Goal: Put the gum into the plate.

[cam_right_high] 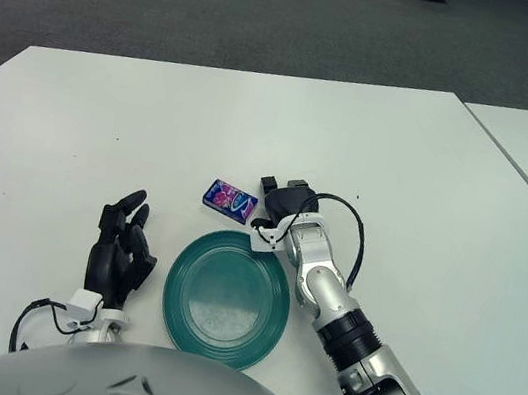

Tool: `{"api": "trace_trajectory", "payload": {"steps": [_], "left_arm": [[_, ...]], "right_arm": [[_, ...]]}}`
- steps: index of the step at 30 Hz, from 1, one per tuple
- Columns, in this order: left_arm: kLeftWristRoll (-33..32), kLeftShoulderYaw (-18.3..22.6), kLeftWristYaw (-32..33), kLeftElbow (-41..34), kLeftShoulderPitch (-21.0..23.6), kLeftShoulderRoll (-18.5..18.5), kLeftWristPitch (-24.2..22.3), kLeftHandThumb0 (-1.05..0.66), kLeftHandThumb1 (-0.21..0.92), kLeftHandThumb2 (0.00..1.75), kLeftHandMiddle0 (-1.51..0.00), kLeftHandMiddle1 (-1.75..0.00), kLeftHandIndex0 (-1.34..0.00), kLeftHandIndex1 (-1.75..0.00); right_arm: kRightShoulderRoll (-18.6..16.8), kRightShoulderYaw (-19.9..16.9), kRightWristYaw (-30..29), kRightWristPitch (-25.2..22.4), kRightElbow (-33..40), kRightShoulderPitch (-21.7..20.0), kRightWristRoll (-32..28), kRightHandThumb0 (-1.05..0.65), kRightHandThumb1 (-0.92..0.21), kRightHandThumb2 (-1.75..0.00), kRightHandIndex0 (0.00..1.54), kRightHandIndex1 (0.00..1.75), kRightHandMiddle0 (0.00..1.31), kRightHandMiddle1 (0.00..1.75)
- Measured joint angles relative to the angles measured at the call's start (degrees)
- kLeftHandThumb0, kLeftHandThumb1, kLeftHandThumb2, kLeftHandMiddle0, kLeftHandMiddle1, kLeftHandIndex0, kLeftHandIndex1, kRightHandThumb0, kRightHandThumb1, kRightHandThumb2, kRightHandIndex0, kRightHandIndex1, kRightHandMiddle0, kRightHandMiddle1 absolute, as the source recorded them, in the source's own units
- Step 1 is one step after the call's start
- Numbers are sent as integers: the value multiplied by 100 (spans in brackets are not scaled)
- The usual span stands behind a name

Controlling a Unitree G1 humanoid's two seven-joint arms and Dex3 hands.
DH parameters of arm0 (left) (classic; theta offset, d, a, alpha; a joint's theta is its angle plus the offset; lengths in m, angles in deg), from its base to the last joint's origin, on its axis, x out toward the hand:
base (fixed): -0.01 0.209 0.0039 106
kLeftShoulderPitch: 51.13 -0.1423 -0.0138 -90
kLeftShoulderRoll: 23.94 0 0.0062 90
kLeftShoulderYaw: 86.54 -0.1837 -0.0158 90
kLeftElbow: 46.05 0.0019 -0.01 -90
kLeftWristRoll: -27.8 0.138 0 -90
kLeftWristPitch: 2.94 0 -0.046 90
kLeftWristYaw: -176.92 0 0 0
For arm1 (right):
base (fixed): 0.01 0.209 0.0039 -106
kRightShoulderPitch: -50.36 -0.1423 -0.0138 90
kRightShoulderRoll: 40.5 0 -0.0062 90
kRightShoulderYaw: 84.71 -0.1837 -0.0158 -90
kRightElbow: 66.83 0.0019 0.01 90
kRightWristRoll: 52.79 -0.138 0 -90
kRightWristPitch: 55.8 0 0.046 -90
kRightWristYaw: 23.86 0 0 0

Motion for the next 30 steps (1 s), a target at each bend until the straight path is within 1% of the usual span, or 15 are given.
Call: {"api": "trace_trajectory", "payload": {"steps": [9, 24, 30], "left_arm": [[-16, -91, -1, -159, -73, -13, -167, -78, 92, 96, -35, -17, 0, -84], [-46, -157, -70, -186, -61, -43, -209, -79, 92, 96, -37, -14, 0, -87], [-74, -162, -117, -185, -59, -46, -185, -78, 92, 95, -37, -14, -1, -88]], "right_arm": [[-1, 12, 3, 13, -11, -24, -11, -89, -92, -63, 45, 13, 0, 54], [3, 9, 201, -41, 106, -23, 1, -89, -92, -66, 42, 14, 0, 51], [26, 11, 316, -96, 275, 53, 23, -91, -92, -68, 41, 13, 0, 48]]}}
